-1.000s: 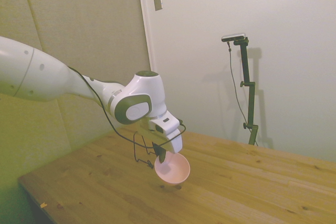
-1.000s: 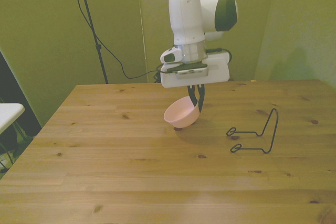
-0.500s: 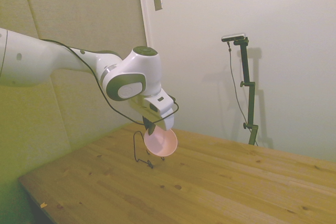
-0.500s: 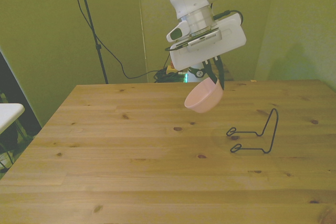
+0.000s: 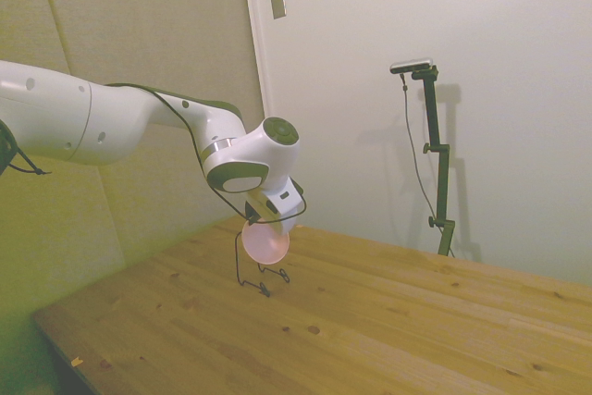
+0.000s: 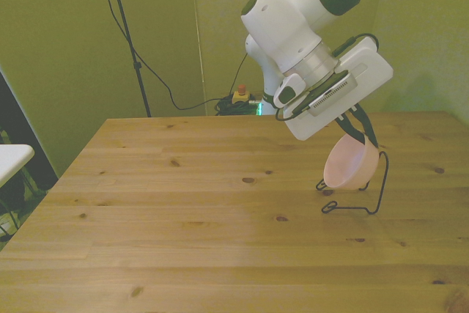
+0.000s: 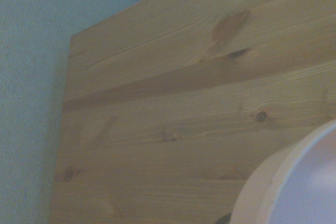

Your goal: Load the bowl

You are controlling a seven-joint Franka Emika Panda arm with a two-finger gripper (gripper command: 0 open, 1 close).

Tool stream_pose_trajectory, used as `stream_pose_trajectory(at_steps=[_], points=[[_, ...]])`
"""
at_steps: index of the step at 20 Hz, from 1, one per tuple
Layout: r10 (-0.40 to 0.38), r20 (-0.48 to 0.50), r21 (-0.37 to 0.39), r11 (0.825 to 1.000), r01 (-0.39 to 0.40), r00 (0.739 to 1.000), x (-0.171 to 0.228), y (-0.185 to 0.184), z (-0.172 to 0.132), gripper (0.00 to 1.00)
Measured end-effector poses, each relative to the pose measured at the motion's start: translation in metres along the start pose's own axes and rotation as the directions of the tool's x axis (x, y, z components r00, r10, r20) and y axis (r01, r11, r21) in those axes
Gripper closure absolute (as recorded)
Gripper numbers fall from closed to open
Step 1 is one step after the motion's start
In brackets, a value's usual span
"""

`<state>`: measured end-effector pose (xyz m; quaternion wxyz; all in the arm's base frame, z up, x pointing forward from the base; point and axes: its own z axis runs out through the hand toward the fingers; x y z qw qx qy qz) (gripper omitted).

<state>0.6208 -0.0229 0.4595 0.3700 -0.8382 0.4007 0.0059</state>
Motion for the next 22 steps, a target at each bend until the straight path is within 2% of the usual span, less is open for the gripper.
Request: stream_pose_trajectory(at_steps=[15,22], points=[[-0.028,0.076,0.029,0.999,0.026,0.997,0.005,0.020,0.020,1.00],[-0.069,0.126,0.053,0.997,0.063,0.990,0.011,0.027,0.035,1.00]])
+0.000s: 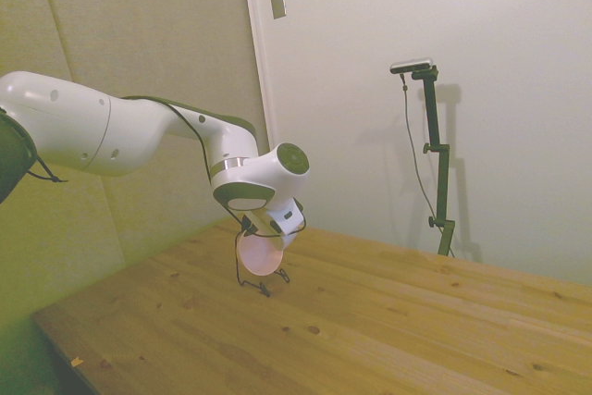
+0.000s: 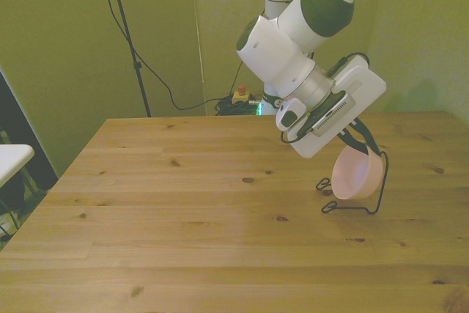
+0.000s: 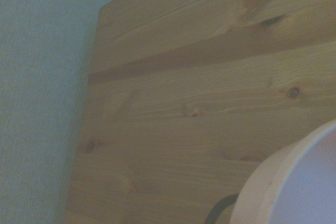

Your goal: Load the bowl

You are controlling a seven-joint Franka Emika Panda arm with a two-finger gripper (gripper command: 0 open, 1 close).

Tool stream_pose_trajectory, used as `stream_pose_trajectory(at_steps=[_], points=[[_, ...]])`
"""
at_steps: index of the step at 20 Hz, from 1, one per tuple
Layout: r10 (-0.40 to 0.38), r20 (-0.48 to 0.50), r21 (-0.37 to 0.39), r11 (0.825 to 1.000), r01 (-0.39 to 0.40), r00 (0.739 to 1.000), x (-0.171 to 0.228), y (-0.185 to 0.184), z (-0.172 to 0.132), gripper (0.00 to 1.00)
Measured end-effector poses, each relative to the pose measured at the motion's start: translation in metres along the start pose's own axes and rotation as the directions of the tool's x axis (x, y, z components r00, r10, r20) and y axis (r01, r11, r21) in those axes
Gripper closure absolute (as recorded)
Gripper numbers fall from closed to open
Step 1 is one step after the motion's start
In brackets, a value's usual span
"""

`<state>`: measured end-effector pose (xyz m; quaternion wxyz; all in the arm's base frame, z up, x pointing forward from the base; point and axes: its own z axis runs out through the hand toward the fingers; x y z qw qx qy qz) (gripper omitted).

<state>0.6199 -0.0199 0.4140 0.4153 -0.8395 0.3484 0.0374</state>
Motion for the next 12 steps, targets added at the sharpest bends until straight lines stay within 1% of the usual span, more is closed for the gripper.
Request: stream_pose_trajectory(at_steps=[12], points=[[-0.038,0.023,0.019,0.999,0.037,0.999,0.006,0.008,0.014,1.00]])
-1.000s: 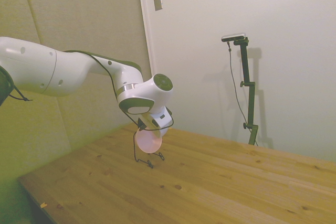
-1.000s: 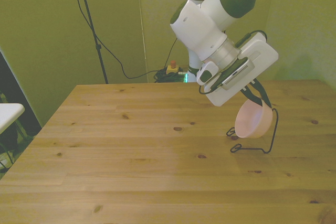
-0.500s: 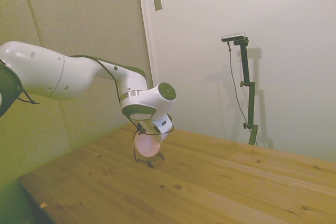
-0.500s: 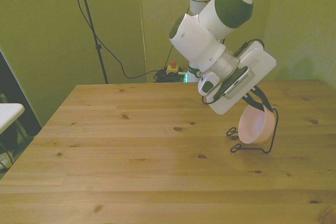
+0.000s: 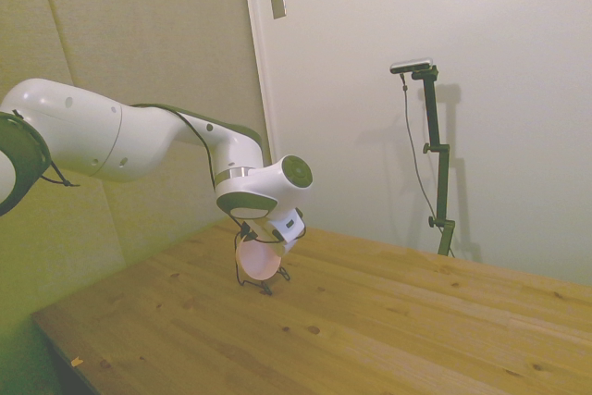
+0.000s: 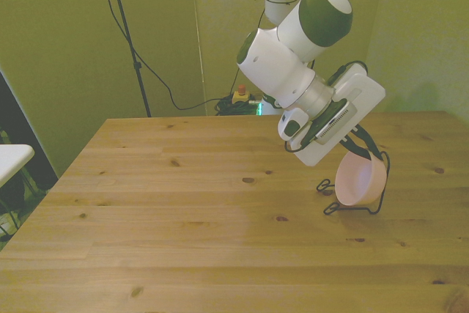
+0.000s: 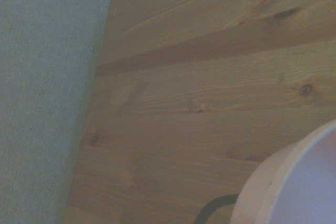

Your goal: Load the bowl

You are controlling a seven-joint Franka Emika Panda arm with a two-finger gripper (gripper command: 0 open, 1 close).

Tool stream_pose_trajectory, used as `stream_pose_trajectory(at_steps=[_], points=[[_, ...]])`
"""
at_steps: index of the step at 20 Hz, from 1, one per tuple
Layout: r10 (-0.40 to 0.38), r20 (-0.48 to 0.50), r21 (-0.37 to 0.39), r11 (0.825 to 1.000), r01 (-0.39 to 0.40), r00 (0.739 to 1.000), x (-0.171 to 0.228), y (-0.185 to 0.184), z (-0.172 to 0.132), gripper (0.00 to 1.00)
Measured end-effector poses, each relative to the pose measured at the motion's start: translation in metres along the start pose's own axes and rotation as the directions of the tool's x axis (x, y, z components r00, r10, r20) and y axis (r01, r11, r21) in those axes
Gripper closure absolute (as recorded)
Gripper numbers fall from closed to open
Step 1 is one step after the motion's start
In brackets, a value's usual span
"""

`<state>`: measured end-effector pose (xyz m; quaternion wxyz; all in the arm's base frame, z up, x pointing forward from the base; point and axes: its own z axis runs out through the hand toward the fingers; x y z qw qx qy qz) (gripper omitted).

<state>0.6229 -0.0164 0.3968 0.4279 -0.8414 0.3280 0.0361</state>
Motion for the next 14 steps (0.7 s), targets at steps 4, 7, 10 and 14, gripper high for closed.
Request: stream_pose_trajectory(at_steps=[4,7,10,14], points=[[0.002,0.004,-0.004,1.000,-0.002,1.000,0.0018,0.0033,0.0034,1.00],[0.006,0.006,-0.006,1.000,-0.006,1.000,0.0029,0.0054,0.0049,0.00],[0.007,0.004,-0.006,1.000,-0.007,1.000,0.0034,0.0061,0.0042,0.00],[0.007,0.002,-0.005,1.000,-0.007,1.000,0.0037,0.0062,0.0027,0.00]])
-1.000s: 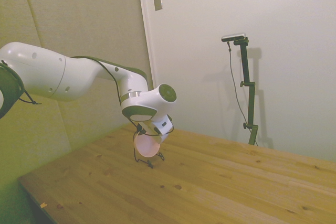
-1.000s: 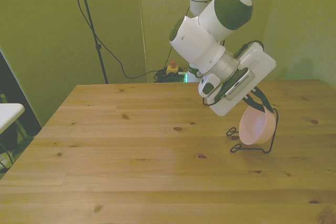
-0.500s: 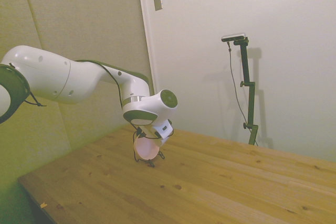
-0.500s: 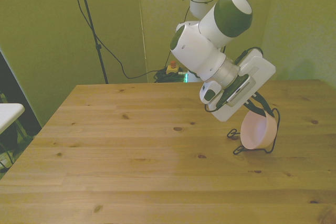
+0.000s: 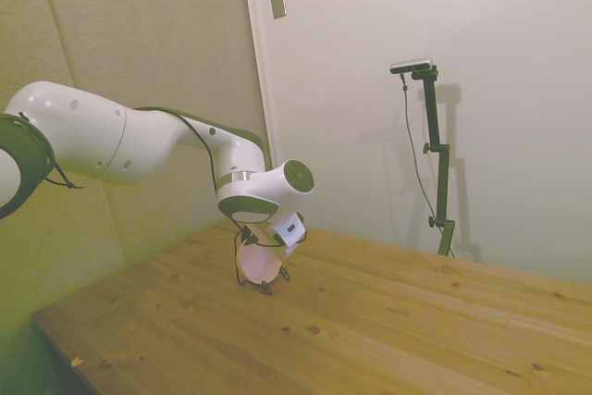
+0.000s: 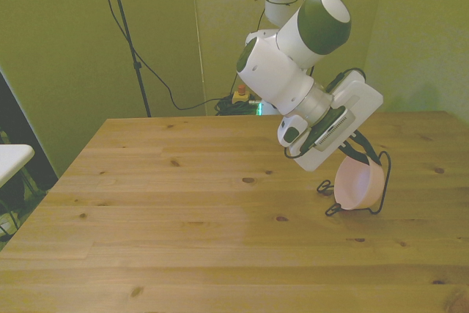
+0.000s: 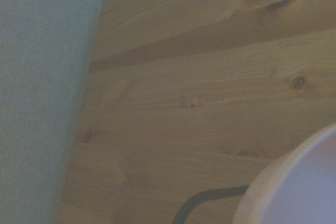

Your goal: Load the bowl

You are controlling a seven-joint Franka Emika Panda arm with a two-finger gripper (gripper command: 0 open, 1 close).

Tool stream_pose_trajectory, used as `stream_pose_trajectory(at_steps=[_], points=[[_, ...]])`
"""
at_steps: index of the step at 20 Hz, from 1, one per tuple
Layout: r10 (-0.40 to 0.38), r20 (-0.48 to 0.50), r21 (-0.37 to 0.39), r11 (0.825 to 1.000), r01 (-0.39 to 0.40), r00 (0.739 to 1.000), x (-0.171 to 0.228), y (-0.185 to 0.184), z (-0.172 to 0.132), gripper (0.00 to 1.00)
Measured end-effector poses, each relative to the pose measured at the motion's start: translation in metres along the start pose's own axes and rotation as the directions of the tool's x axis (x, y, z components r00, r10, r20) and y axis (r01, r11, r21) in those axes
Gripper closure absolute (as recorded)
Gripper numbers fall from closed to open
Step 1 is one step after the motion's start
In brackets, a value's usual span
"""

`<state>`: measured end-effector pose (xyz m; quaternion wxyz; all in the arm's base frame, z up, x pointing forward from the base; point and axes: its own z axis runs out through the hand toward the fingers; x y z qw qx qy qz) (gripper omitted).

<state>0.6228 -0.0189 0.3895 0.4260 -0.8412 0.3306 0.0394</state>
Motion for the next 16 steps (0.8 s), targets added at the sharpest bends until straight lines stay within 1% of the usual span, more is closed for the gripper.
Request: stream_pose_trajectory(at_steps=[5,7,9,11,13,15,16], points=[[-0.001,-0.015,0.007,1.000,0.002,1.000,-0.001,-0.001,-0.011,0.00],[-0.008,-0.031,0.010,1.000,0.008,0.999,-0.004,-0.003,-0.023,0.00],[-0.017,-0.059,0.005,1.000,0.017,0.998,-0.010,-0.004,-0.044,0.00],[-0.018,-0.103,-0.015,1.000,0.016,0.994,-0.021,-0.004,-0.071,0.00],[-0.007,-0.178,-0.047,0.999,-0.001,0.984,-0.033,-0.001,-0.097,0.00],[-0.002,-0.261,-0.083,0.996,-0.021,0.965,-0.049,0.001,-0.118,0.00],[0.000,-0.310,-0.097,0.995,-0.031,0.951,-0.057,0.002,-0.126,0.00]])
